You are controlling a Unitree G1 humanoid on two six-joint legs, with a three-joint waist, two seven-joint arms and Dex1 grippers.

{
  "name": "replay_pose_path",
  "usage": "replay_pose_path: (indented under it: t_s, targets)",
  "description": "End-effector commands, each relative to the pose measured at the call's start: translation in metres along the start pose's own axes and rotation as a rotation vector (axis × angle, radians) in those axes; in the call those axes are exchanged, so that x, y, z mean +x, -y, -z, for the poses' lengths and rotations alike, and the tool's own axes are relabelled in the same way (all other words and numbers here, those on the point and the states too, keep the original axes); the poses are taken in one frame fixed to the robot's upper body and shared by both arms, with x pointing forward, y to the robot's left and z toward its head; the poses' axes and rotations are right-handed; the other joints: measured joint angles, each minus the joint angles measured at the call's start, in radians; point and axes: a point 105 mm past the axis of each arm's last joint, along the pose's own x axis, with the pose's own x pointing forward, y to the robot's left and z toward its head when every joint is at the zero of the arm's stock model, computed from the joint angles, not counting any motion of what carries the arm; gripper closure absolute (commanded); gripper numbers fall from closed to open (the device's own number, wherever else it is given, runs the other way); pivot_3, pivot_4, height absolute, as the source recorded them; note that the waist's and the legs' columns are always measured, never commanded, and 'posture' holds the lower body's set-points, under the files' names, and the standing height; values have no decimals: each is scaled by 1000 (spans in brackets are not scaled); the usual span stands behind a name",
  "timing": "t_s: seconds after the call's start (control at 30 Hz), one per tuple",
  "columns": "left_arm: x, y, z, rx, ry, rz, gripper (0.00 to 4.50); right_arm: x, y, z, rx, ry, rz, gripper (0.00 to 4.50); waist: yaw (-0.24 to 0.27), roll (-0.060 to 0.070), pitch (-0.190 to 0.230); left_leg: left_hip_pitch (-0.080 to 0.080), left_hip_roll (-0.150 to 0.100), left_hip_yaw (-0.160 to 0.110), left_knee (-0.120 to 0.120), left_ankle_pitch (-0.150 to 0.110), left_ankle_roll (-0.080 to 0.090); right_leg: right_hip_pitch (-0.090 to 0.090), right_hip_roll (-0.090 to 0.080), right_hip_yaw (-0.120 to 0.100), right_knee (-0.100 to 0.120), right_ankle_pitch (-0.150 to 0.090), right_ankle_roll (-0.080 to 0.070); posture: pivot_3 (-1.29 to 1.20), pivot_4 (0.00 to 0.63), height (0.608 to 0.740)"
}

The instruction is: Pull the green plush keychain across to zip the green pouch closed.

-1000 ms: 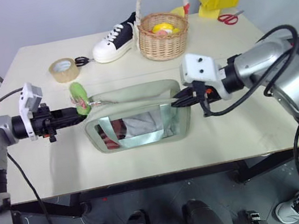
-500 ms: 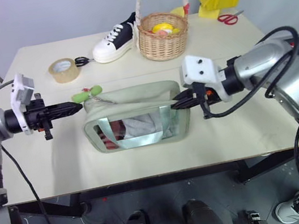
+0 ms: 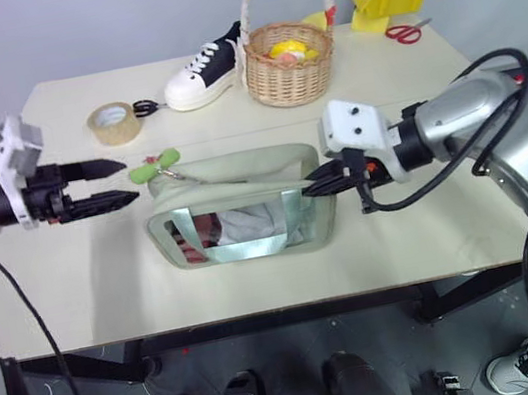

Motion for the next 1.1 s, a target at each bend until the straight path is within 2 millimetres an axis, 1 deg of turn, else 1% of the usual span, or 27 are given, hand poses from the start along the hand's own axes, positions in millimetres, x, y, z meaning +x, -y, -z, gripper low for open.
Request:
replay_pose_path:
  t_s: [0.03, 0.13, 0.2, 0.23, 0.3, 0.4, 0.43, 0.57, 0.63, 0.73, 0.8, 0.83, 0.9, 0.97, 1.03, 1.07, 1.1]
  targets:
    - [0, -3, -7, 24, 32, -5, 776, -8, -1, -12, -49, 31, 22, 4500, -1, 0, 0, 0, 0, 0, 0, 0, 0, 0, 0, 0, 0, 0, 0, 0, 150, 695]
    - [4, -2, 0, 21, 1, 21, 776, -9, -1, -13, -48, 33, 23, 4500, -1, 0, 0, 0, 0, 0, 0, 0, 0, 0, 0, 0, 0, 0, 0, 0, 150, 695]
    - [11, -8, 5, 21, -12, 7, 1295, -10, 0, -13, -46, 35, 28, 4500, 0, 0, 0, 0, 0, 0, 0, 0, 0, 0, 0, 0, 0, 0, 0, 0, 150, 695]
    - [15, -10, 3, 15, -6, 5, 1597, -10, 1, -13, -45, 34, 30, 4500, 3, 0, 0, 0, 0, 0, 0, 0, 0, 0, 0, 0, 0, 0, 0, 0, 150, 695]
    - [19, -10, -1, 19, 5, 17, 2642, -11, 1, -13, -44, 34, 33, 4500, 8, 0, 0, 0, -1, 0, 1, 0, 0, 0, 0, 0, 1, 0, 0, 0, 150, 695]
    - [16, -9, -7, 36, 16, 32, 4196, -11, 1, -14, -37, 36, 38, 4500, 6, 0, 0, 0, -1, 0, 1, 0, 0, 0, 0, 0, 1, 0, 0, 0, 150, 695]
    - [14, -8, -8, 38, 17, 35, 4406, -11, 1, -13, -35, 36, 39, 4500, 5, 0, 0, 0, -1, 0, 1, 0, 0, 0, 0, 0, 1, 0, 0, 0, 150, 695]
    - [6, -6, -17, 57, 25, 41, 4406, -10, 0, -12, -29, 34, 37, 4500, 4, 0, 0, 0, -1, 0, 0, 0, 0, 0, 0, 0, 0, 0, 0, 0, 150, 695]
    - [6, -4, -24, 76, 34, 55, 4406, -9, 0, -12, -26, 36, 34, 4500, 4, 0, 0, 0, -1, 0, 0, 0, 0, 0, 0, 0, 1, 0, 0, 0, 150, 695]
    - [20, 6, -39, 126, 72, 108, 4406, -7, 0, -12, -24, 38, 28, 4500, 7, 0, 0, 0, 0, 0, 1, 0, 0, 0, 0, 0, 1, 0, 0, 0, 150, 695]
    - [30, 14, -44, 146, 81, 152, 4406, -6, 0, -12, -26, 38, 25, 4500, 13, 0, 0, 0, 0, 0, 1, 0, 0, 0, 0, 0, 1, 0, 0, 0, 150, 695]
    - [36, 21, -45, 147, 88, 195, 4406, -5, 0, -11, -25, 38, 25, 4500, 13, 0, 0, 0, 0, 0, 1, 0, 0, 1, 0, 0, 0, 0, 0, 0, 150, 695]
    - [45, 33, -45, 145, 94, 253, 4406, -5, 0, -11, -25, 37, 24, 4500, 13, 0, 0, 0, 0, 0, 1, 0, 0, 1, 0, 0, 1, 0, 0, 0, 150, 695]
    - [53, 41, -36, 136, 55, 301, 4406, -4, 0, -10, -25, 33, 27, 4500, 11, 0, 0, 0, 0, 0, 1, 0, 0, 1, 0, 0, 1, 0, 0, 0, 150, 695]
    - [59, 43, -27, 111, 10, 316, 4406, -4, 1, -10, -24, 33, 31, 4500, 10, 0, 0, 0, 0, 0, 1, 0, 0, 0, 1, 0, 1, 0, 0, 0, 150, 695]
    - [60, 42, -25, 103, 0, 310, 3772, -4, 1, -10, -23, 33, 32, 4500, 11, 0, 0, 0, -1, 0, 1, 0, 0, 0, 1, 0, 1, 0, 0, 0, 150, 695]
    - [62, 40, -25, 87, -1, 306, 3450, -3, 2, -10, -21, 34, 35, 4500, 12, 0, 0, 0, -1, 0, 1, 0, 0, 0, 1, 0, 1, 0, 0, 0, 150, 695]
